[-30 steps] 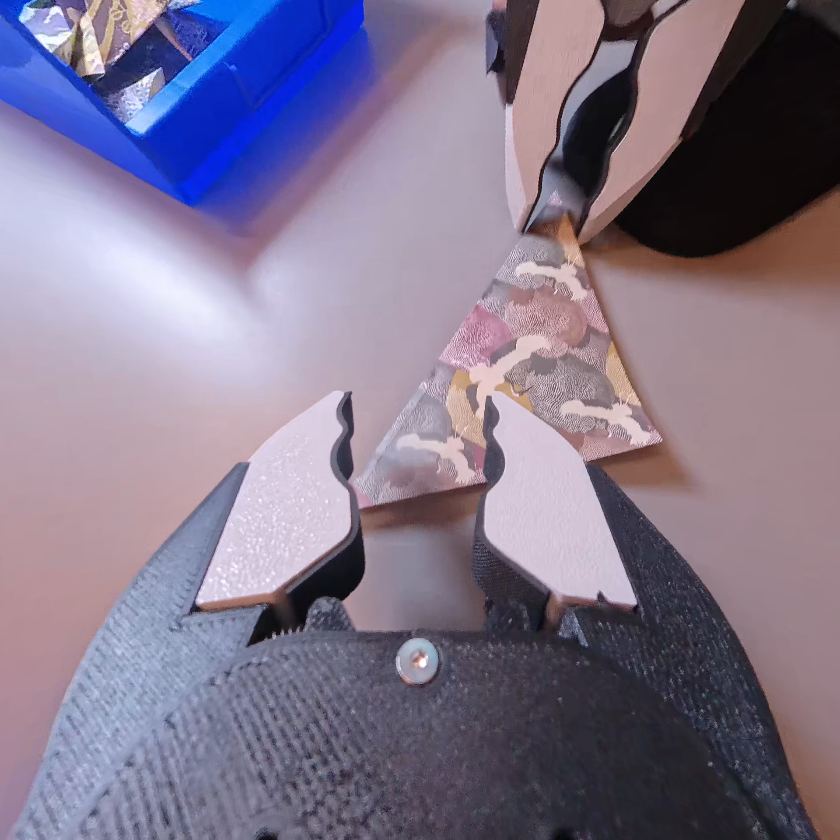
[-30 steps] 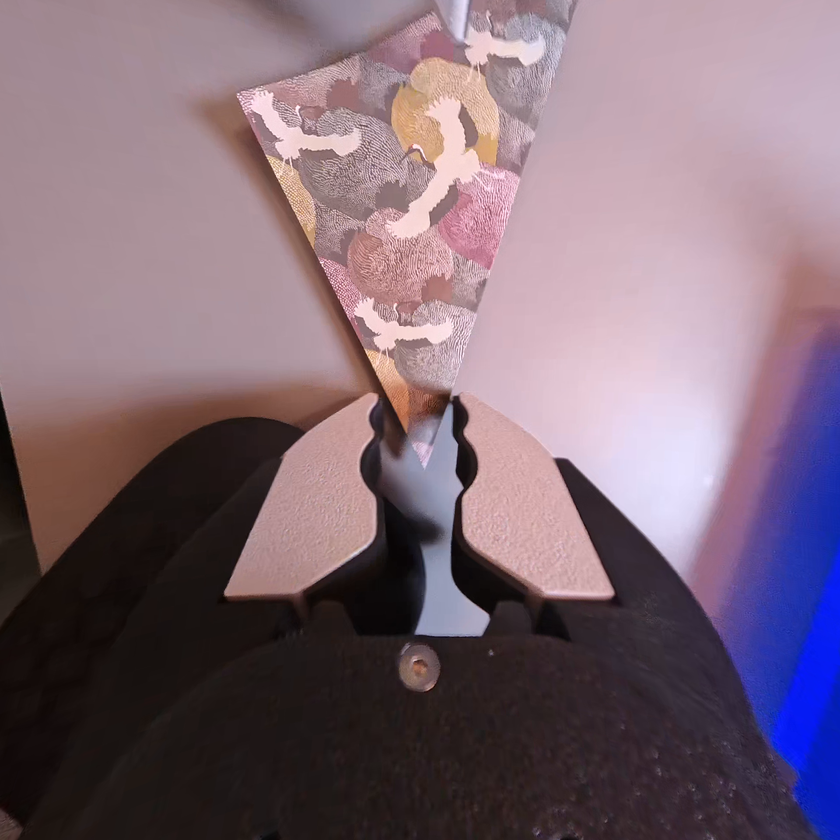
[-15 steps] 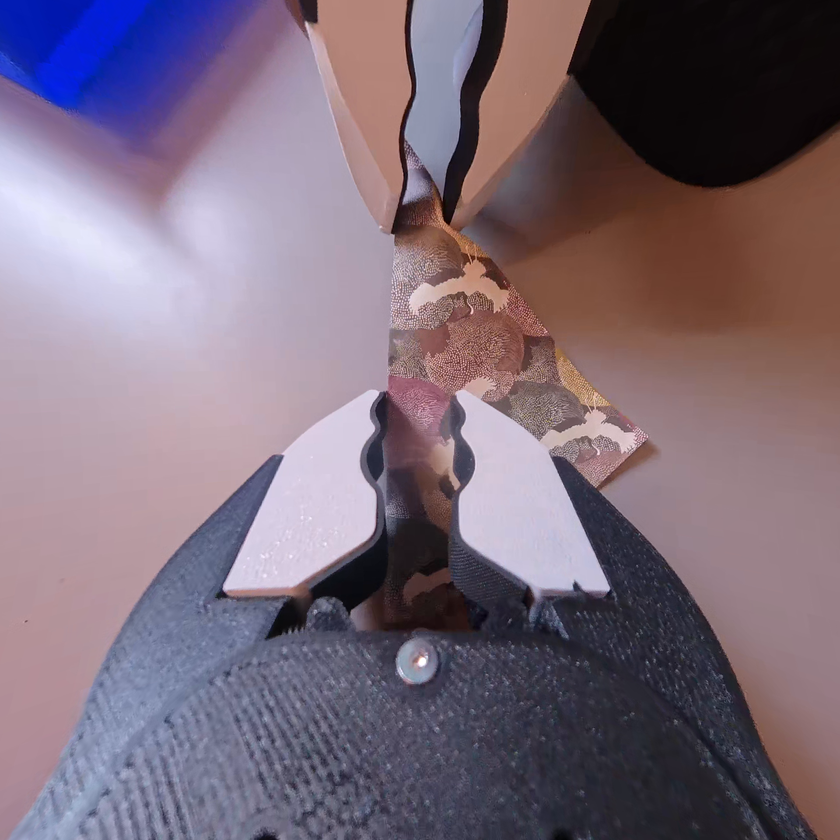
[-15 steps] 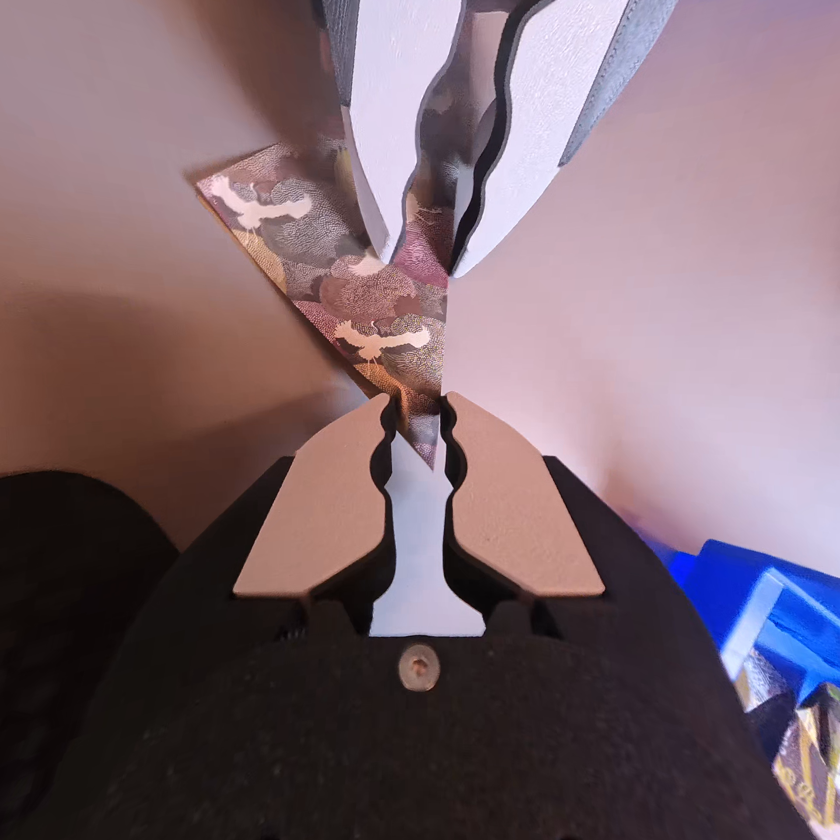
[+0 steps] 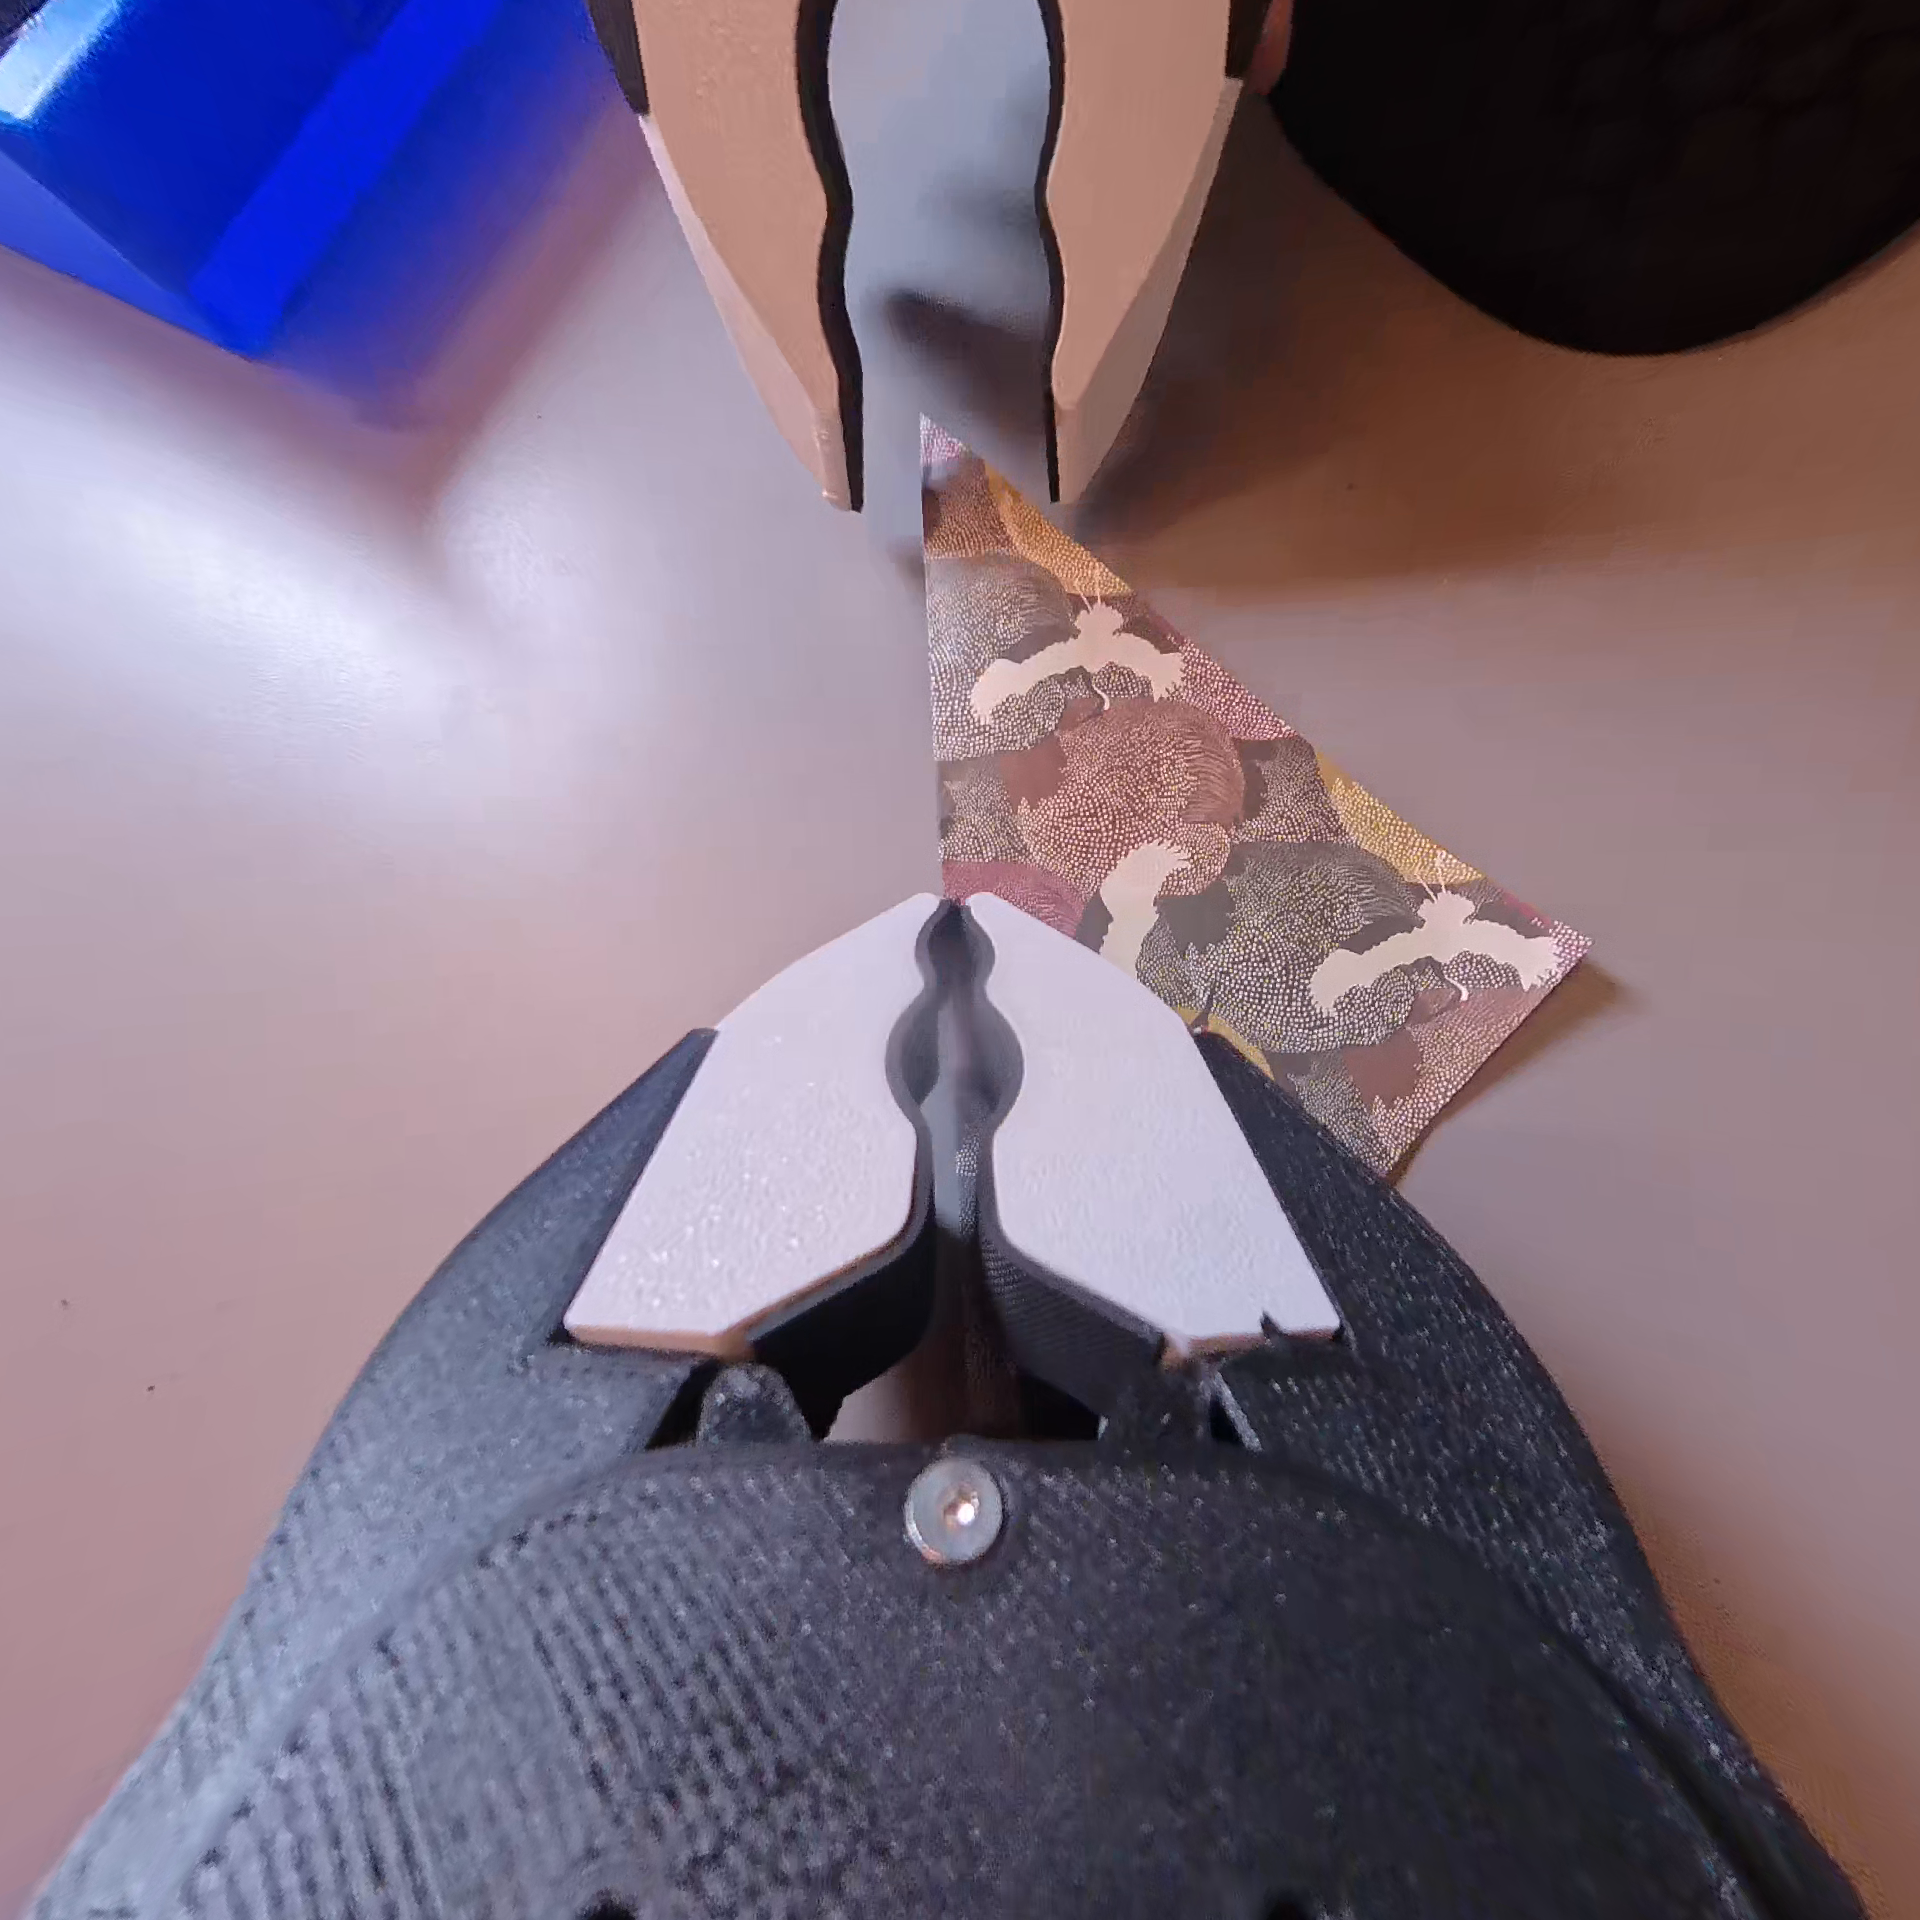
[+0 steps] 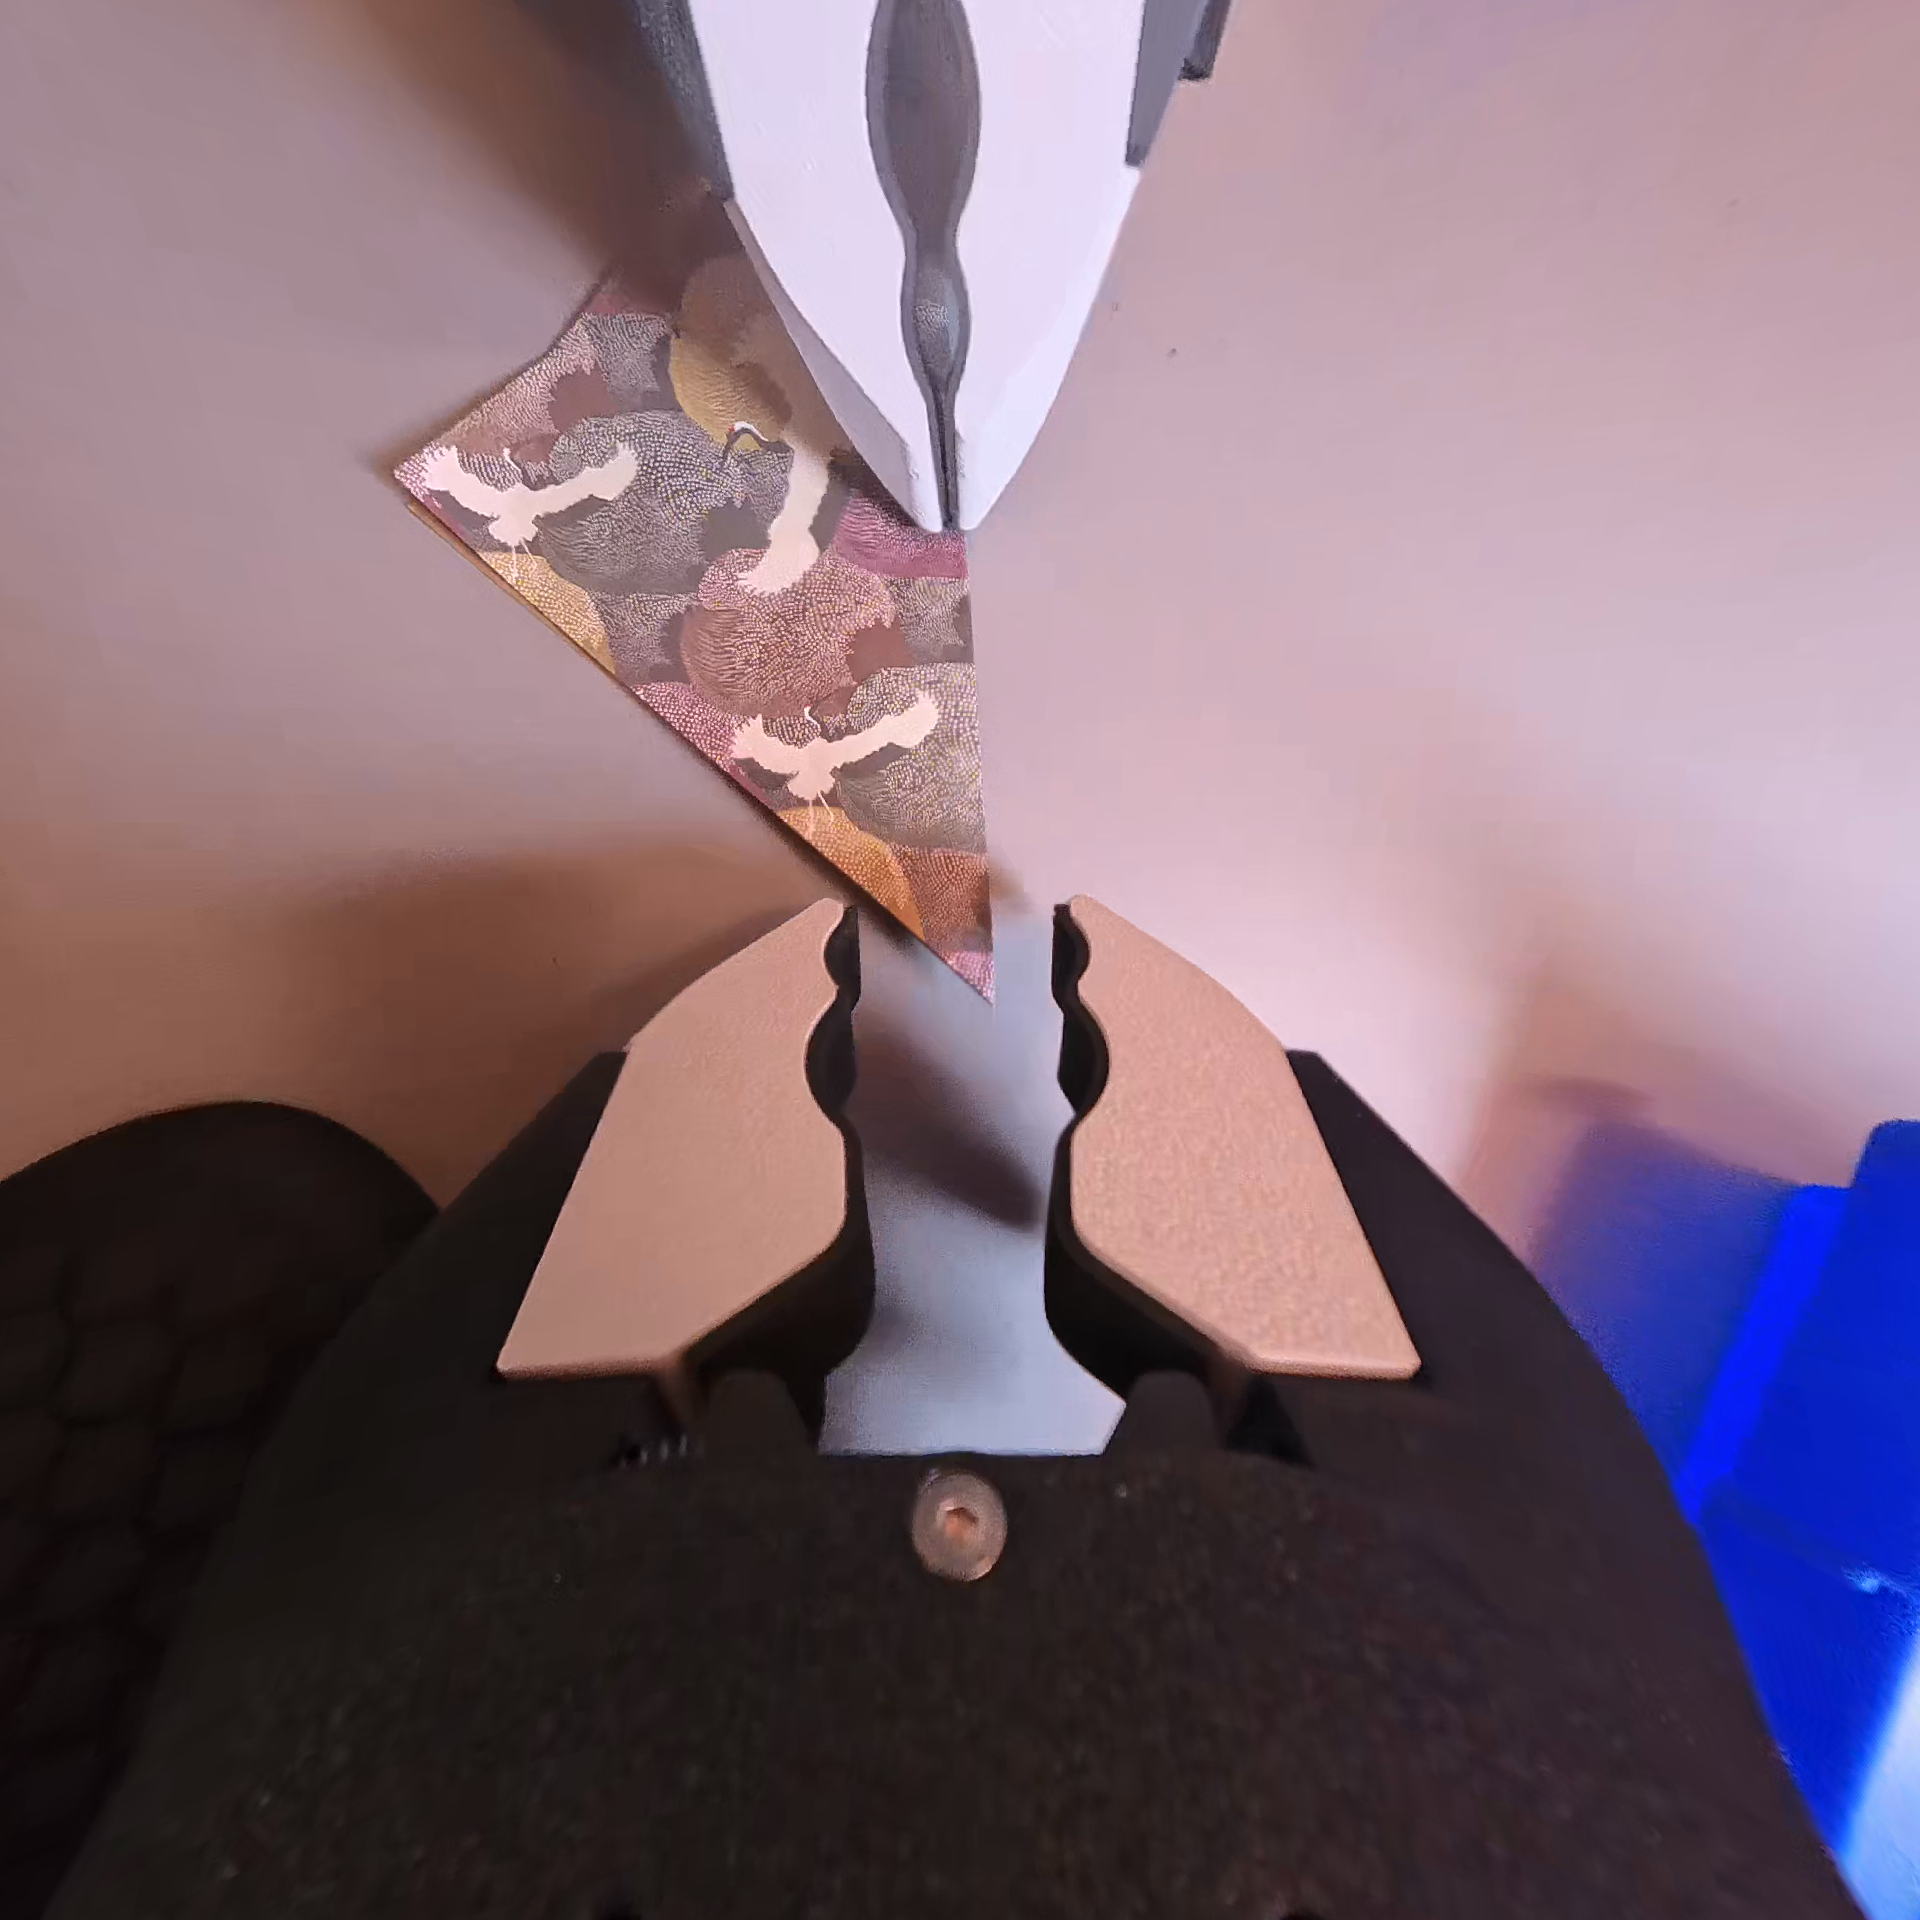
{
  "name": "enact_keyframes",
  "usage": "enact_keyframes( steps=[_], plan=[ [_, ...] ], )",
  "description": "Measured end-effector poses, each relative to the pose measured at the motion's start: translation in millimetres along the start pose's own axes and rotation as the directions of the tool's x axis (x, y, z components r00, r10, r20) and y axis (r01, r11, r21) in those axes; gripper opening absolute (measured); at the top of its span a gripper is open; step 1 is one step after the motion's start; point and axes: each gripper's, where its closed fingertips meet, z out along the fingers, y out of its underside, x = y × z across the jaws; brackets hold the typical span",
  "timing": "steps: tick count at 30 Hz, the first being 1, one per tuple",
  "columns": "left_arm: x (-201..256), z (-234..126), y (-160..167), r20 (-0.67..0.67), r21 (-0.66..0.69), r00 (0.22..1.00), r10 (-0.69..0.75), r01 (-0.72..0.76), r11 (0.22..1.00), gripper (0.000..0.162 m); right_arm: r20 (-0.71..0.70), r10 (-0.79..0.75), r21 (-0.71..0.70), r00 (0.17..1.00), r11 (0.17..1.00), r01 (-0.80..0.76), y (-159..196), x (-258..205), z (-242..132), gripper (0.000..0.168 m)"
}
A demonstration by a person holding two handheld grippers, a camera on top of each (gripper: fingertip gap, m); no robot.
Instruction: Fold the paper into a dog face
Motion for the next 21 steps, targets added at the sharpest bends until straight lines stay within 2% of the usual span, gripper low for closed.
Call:
enact_keyframes(
  steps=[5,8,12,16,18,21],
  plan=[
    [0,-6,-8,0.017,0.042,1.000,0.011,-0.011,0.999,0.000,0.063,0.086,0.016,0.994,0.996,-0.087,2,-3,2,0.033],
    [0,-12,-17,0.036,0.083,0.999,0.030,-0.033,0.996,0.000,0.102,0.115,0.020,0.988,0.993,-0.118,0,-5,3,0.020],
    [-1,-21,-23,0.062,0.117,0.997,0.043,-0.050,0.992,0.000,0.139,0.152,0.045,0.979,0.986,-0.159,-5,-5,3,0.016],
    [-4,-19,-11,0.043,0.077,0.999,0.005,-0.009,0.997,0.000,0.117,0.138,0.026,0.984,0.989,-0.142,-3,-1,3,0.011],
    [-5,-15,-5,0.025,0.059,0.999,-0.036,0.035,0.998,0.027,0.095,0.086,0.031,0.992,0.996,-0.089,-6,-1,2,0.006],
    [-9,-14,-5,0.020,0.076,0.998,-0.065,0.064,0.995,0.045,0.060,-0.036,0.083,0.998,0.996,0.031,-20,-6,-4,0.006]
  ],
)
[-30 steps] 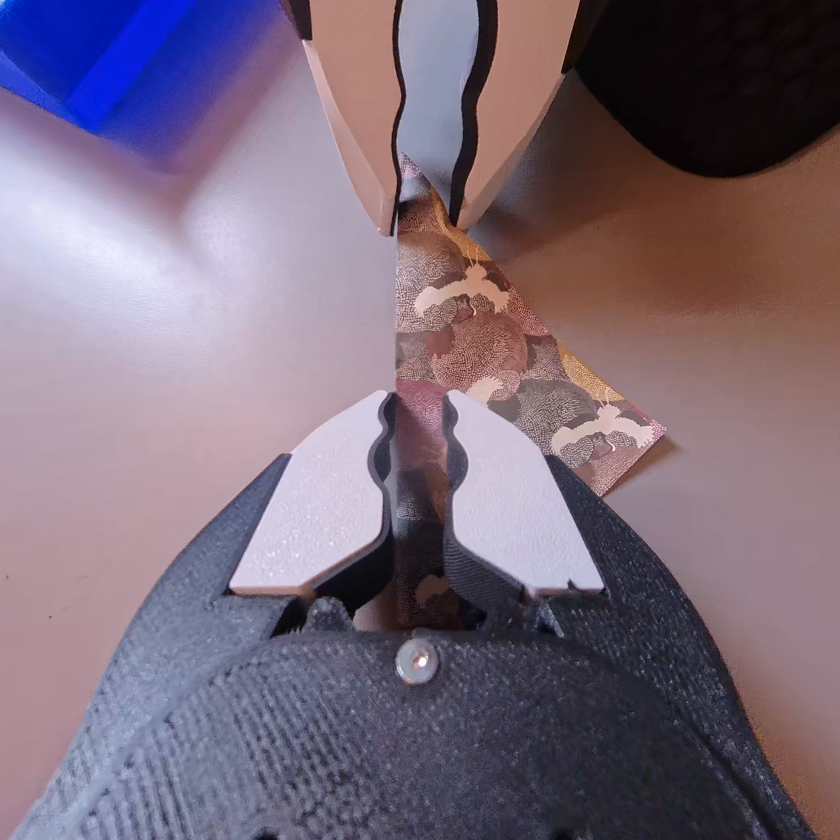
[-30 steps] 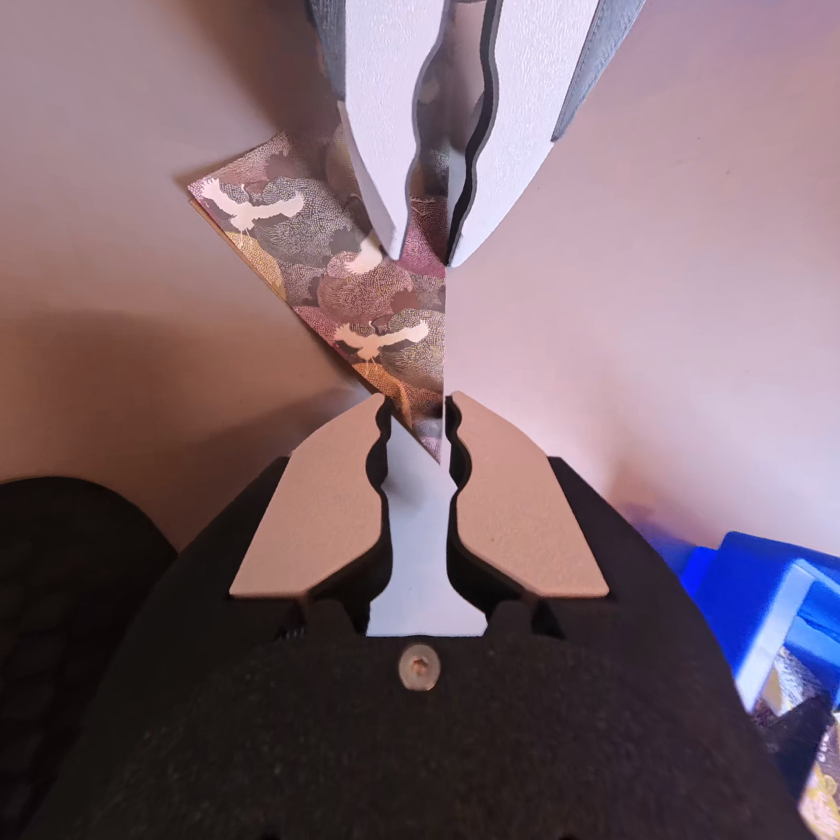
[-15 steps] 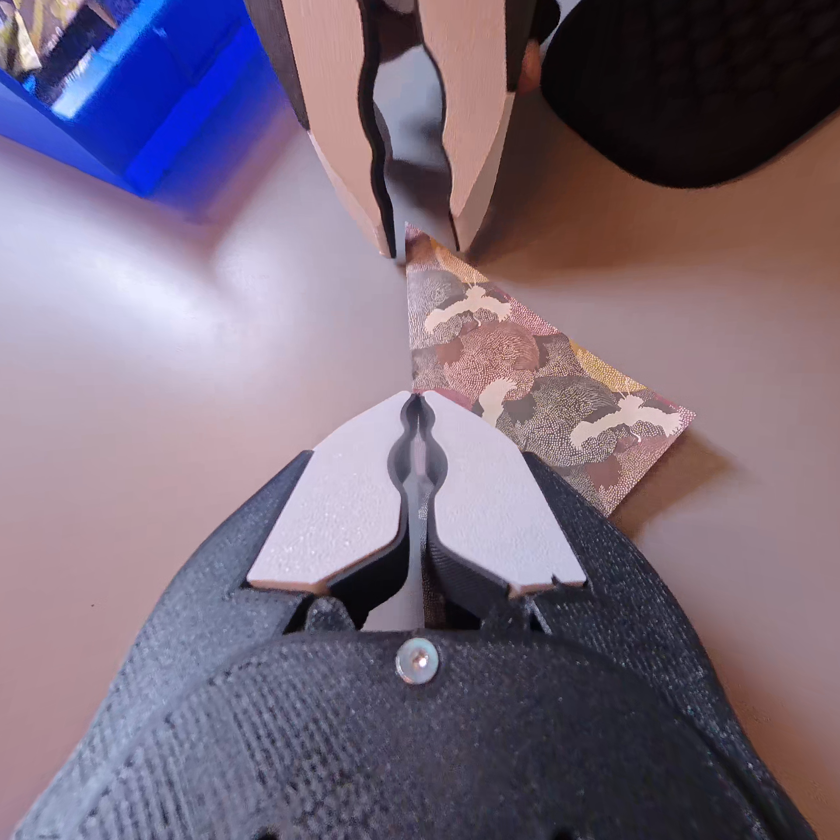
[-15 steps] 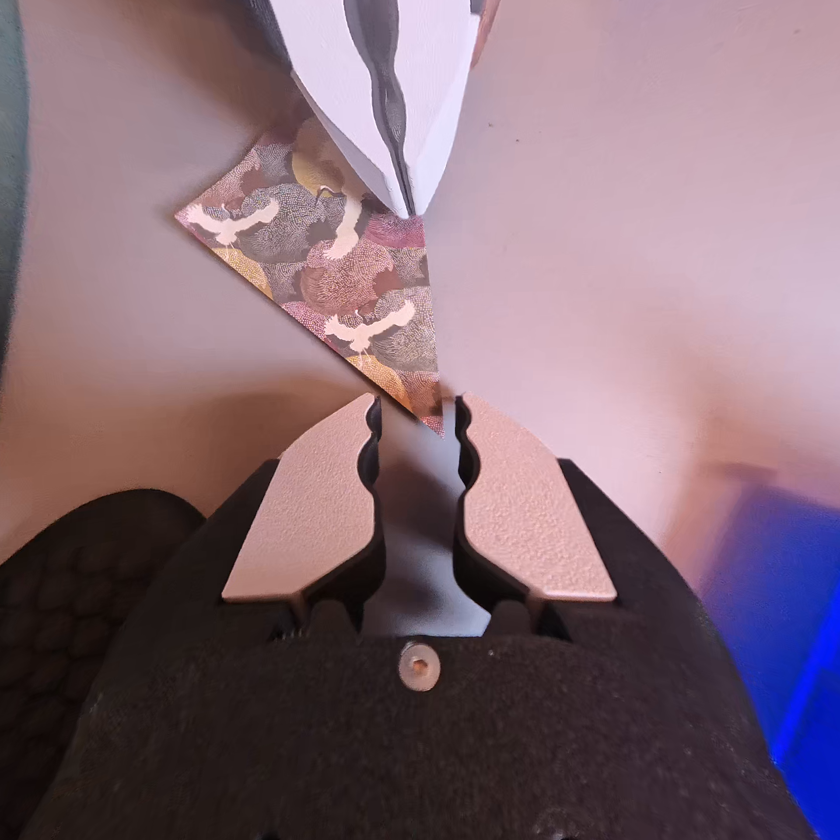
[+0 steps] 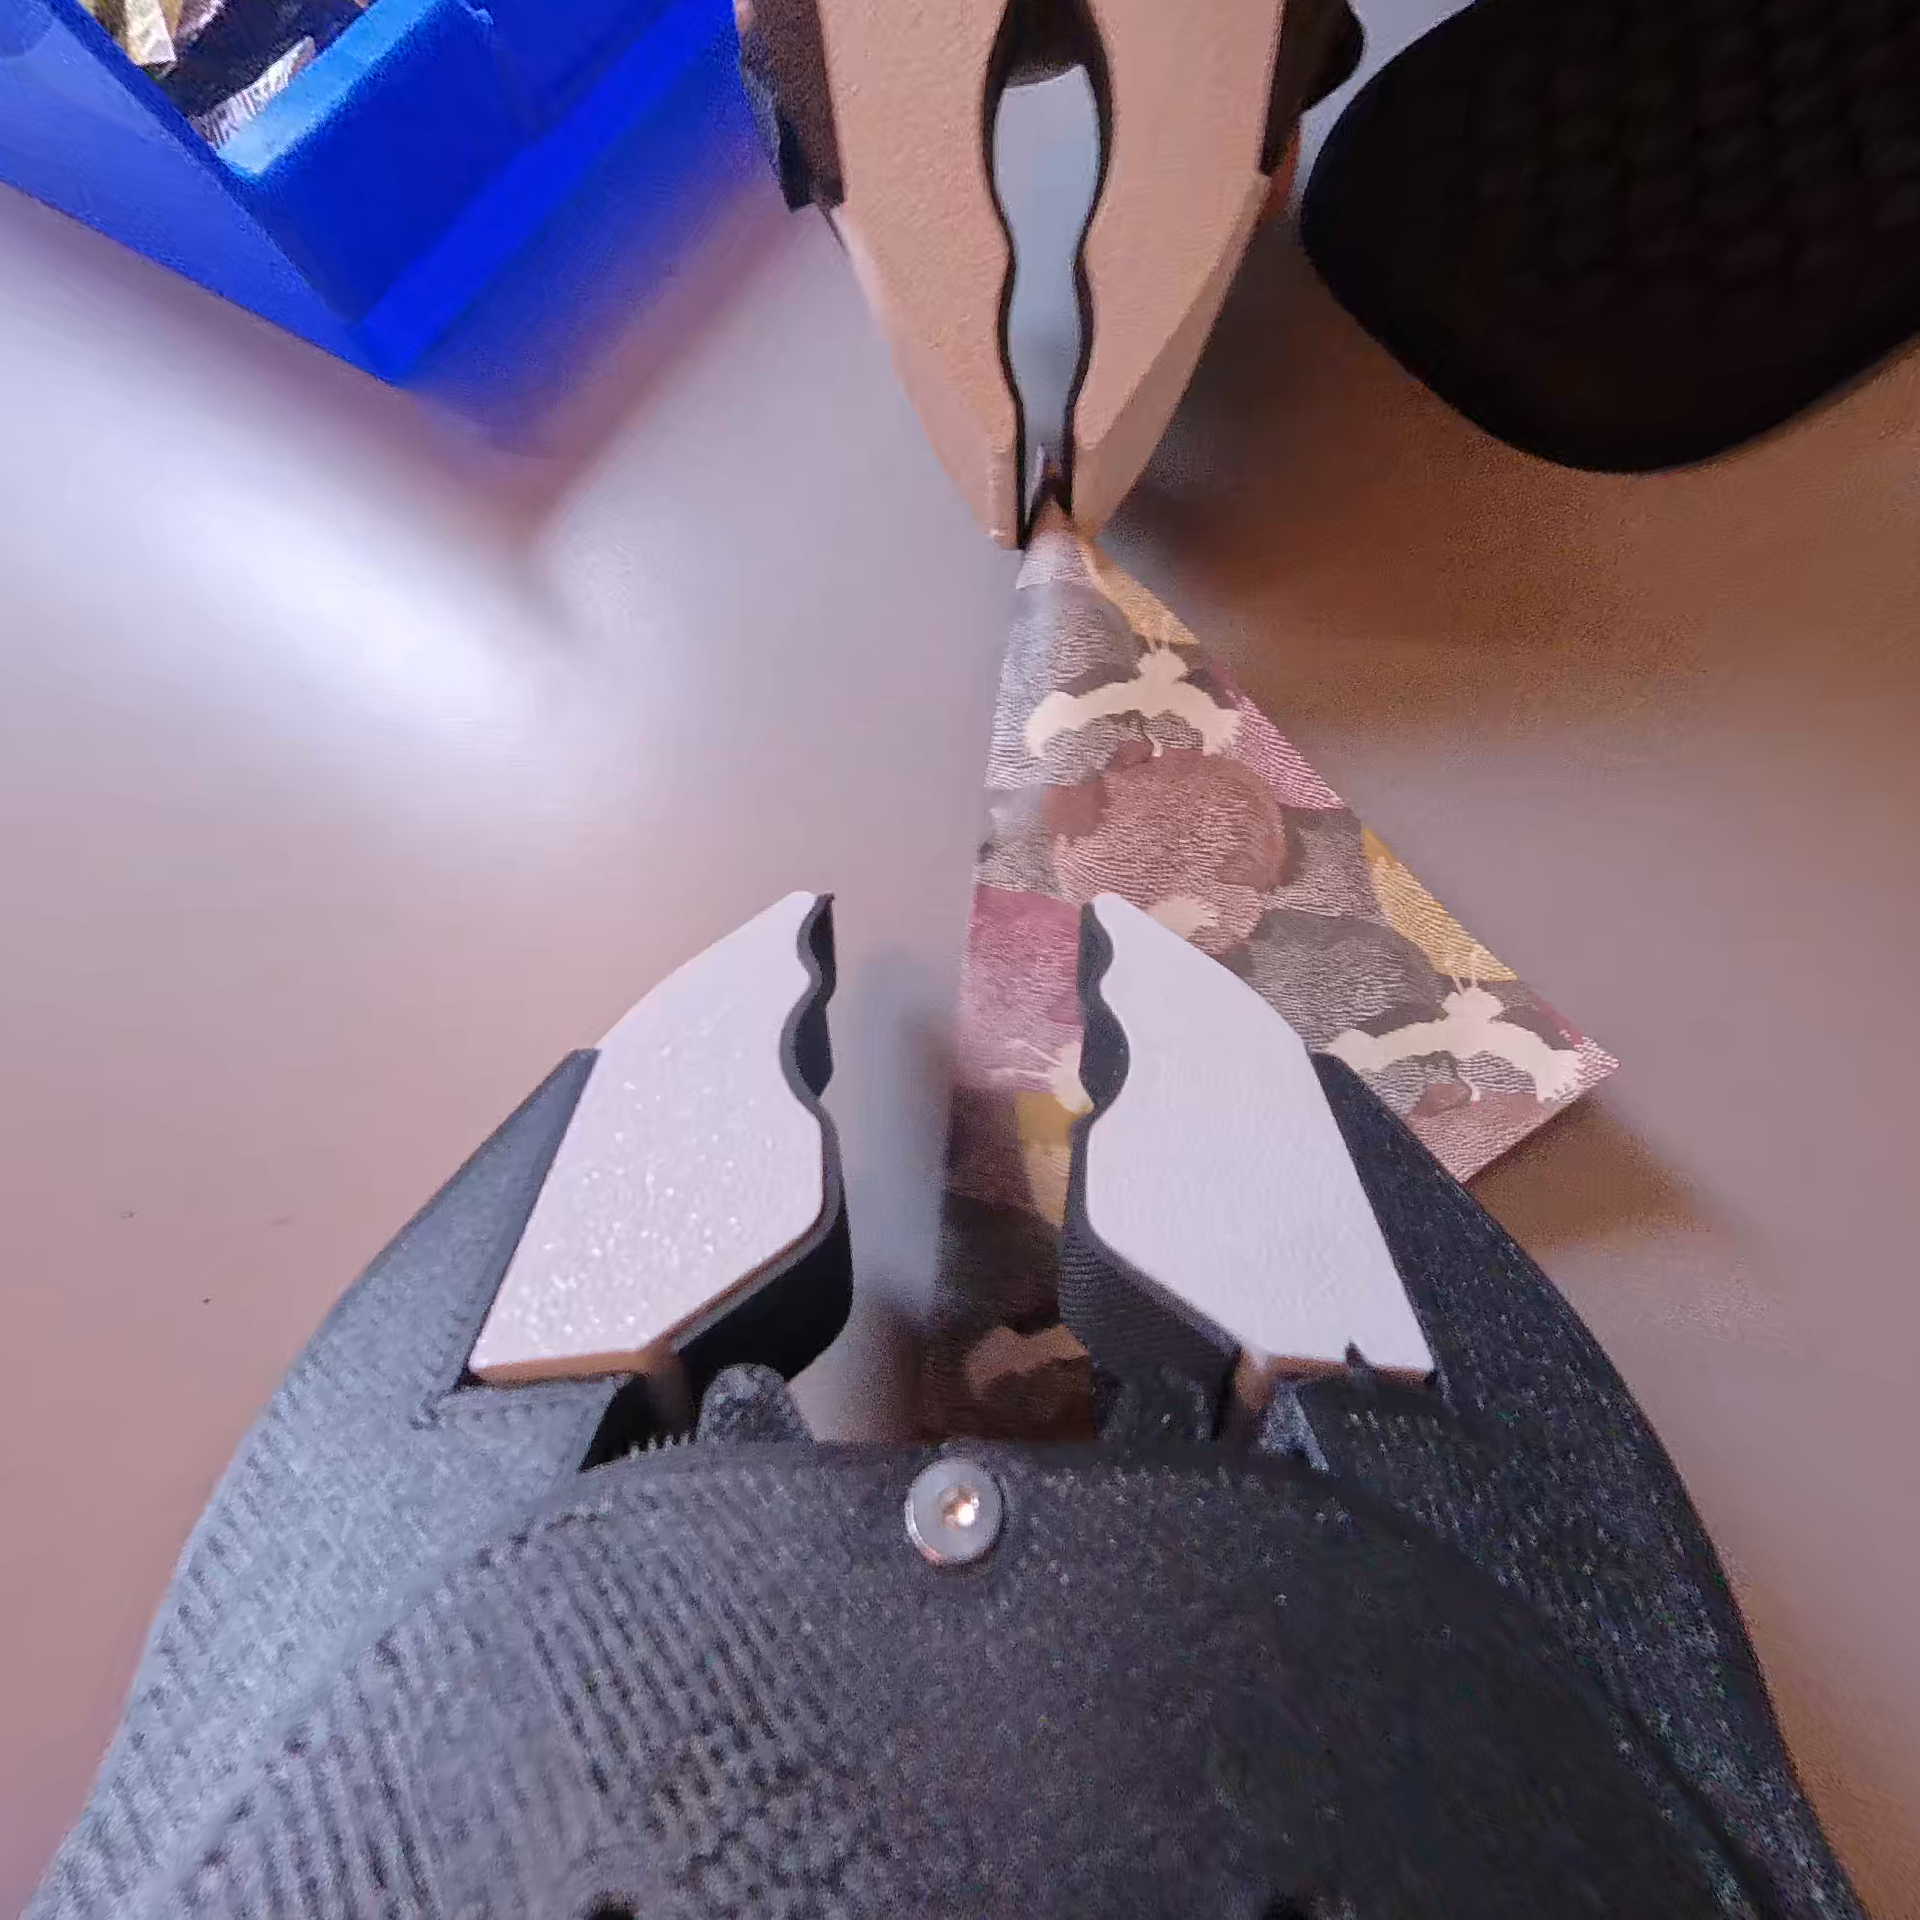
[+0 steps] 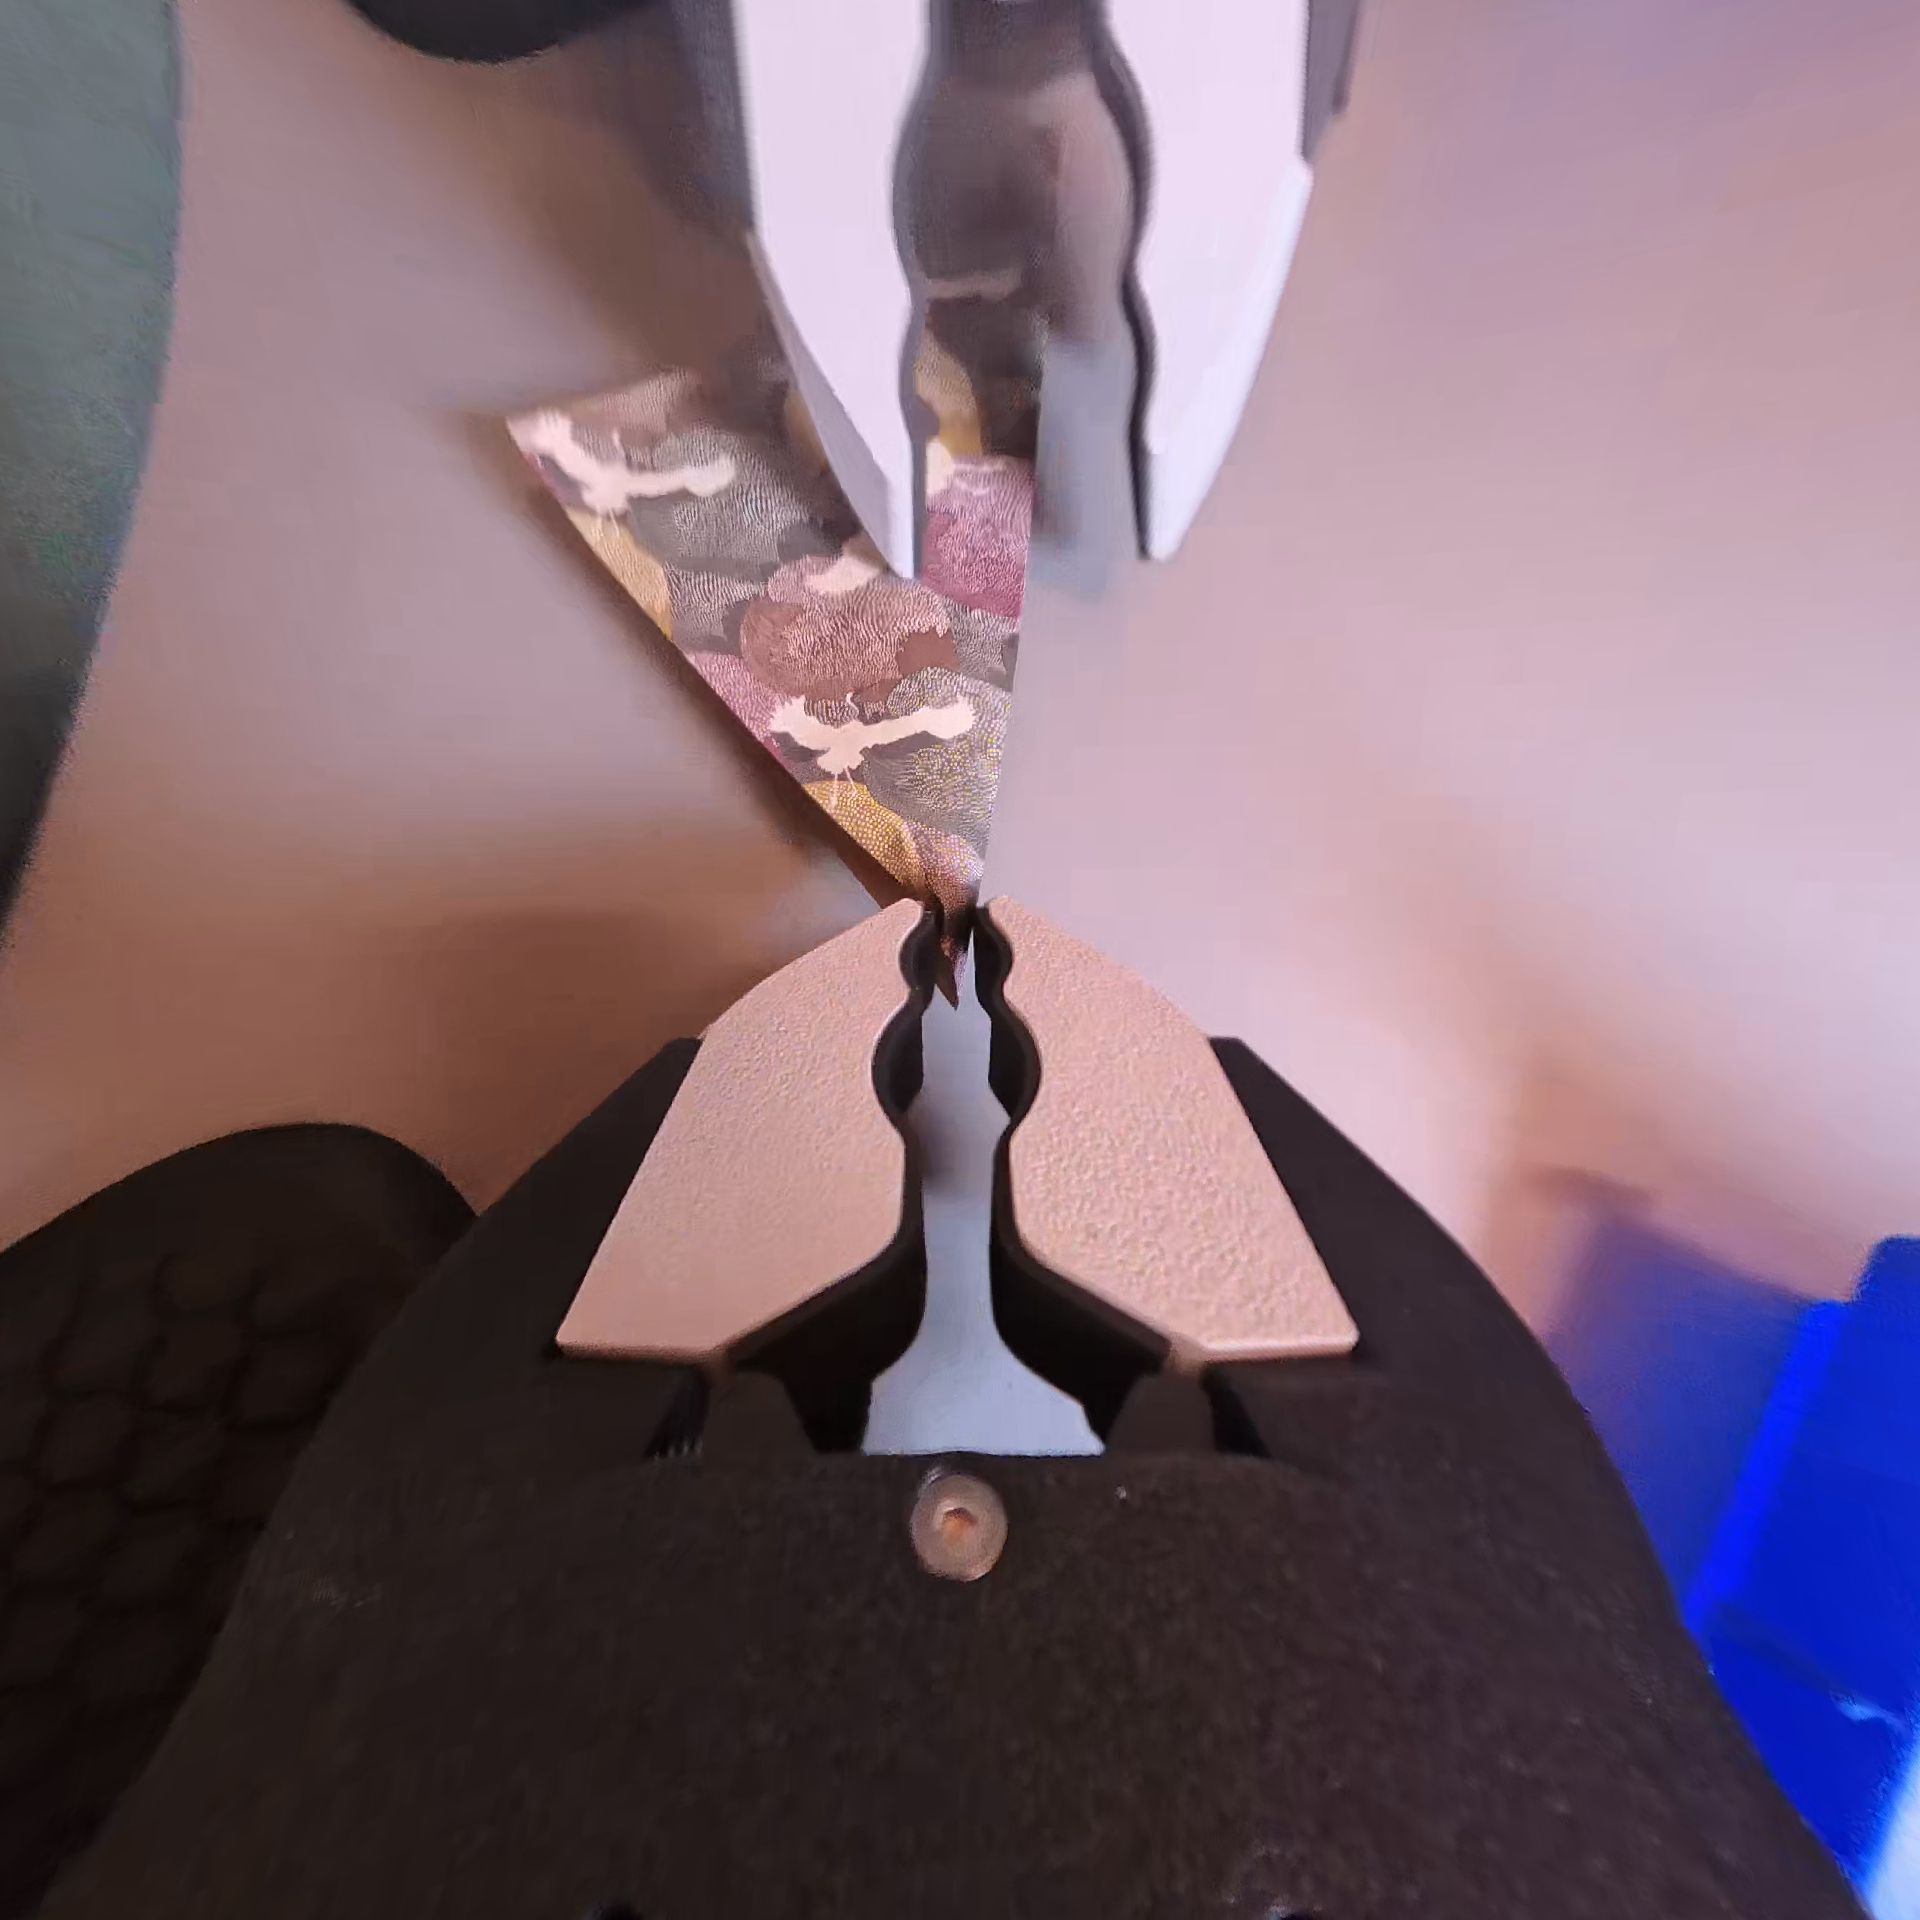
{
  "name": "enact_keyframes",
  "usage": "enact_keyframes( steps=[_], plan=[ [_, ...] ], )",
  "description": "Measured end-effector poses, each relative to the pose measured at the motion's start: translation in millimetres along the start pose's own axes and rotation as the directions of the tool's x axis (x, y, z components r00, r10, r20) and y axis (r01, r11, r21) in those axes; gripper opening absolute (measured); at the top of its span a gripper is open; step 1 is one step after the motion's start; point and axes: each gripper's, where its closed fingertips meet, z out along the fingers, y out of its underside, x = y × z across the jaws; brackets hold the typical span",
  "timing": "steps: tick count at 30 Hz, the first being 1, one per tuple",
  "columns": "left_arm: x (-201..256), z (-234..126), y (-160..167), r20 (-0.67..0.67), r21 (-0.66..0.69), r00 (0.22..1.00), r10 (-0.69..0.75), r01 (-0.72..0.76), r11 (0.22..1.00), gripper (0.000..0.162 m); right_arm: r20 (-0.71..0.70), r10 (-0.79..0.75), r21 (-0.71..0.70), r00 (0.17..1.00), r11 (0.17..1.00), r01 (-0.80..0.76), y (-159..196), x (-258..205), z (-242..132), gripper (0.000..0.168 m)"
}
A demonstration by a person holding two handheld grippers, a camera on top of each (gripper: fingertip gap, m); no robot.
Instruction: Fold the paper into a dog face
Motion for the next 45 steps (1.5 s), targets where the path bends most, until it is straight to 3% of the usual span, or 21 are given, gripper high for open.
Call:
enact_keyframes(
  steps=[4,7,9,11,14,18,21,23,25,27,32,37,45],
  plan=[
    [12,1,-1,-0.173,-0.019,0.982,-0.081,0.079,0.997,0.049,-0.076,-0.191,-0.004,0.979,0.982,0.191,-20,-6,-10,0.007],
    [29,-1,-7,-0.350,-0.039,0.924,-0.154,0.150,0.988,0.028,-0.108,-0.268,-0.002,0.957,0.963,0.269,-35,-9,-15,0.007],
    [36,-1,-4,-0.381,-0.054,0.915,-0.134,0.123,0.991,0.009,-0.108,-0.261,0.013,0.959,0.964,0.264,-40,-11,-18,0.009],
    [36,-1,-3,-0.357,-0.038,0.928,-0.104,0.097,0.995,0.000,-0.091,-0.183,0.046,0.979,0.981,0.188,-39,-12,-21,0.020],
    [29,-5,-10,-0.290,0.011,0.953,-0.090,0.098,0.995,0.000,0.002,0.098,0.120,0.995,0.988,-0.098,-28,-8,-23,0.054],
    [28,-10,-17,-0.256,0.043,0.965,-0.057,0.070,0.997,0.000,0.137,0.340,0.302,0.930,0.880,-0.366,-27,-3,-17,0.059],
    [29,-3,-17,-0.275,0.024,0.959,-0.066,0.075,0.997,0.000,0.159,0.333,0.389,0.930,0.844,-0.369,-46,-6,-13,0.047],
    [25,2,-16,-0.273,0.013,0.958,-0.085,0.092,0.996,0.000,0.092,0.303,0.348,0.949,0.883,-0.315,-46,-3,-7,0.000],
    [13,3,-13,-0.214,0.004,0.968,-0.131,0.135,0.991,0.001,0.002,0.281,0.330,0.960,0.906,-0.266,-45,5,-5,0.000],
    [-1,-1,-9,-0.108,-0.001,0.986,-0.126,0.126,0.992,0.017,-0.073,0.291,0.328,0.954,0.910,-0.252,-41,14,-5,0.000],
    [7,-2,-13,-0.023,-0.033,0.999,-0.030,0.030,0.999,0.005,-0.248,0.241,0.318,0.938,0.935,-0.156,-34,28,-3,0.000],
    [-3,18,0,0.052,-0.144,0.999,0.005,0.003,0.990,0.000,-0.301,0.138,0.269,0.944,0.962,-0.055,-30,23,3,0.000],
    [-3,22,0,0.025,-0.191,0.998,0.062,-0.056,0.980,0.000,-0.364,-0.084,0.187,0.928,0.969,0.161,-14,17,-1,0.001]
  ],
)
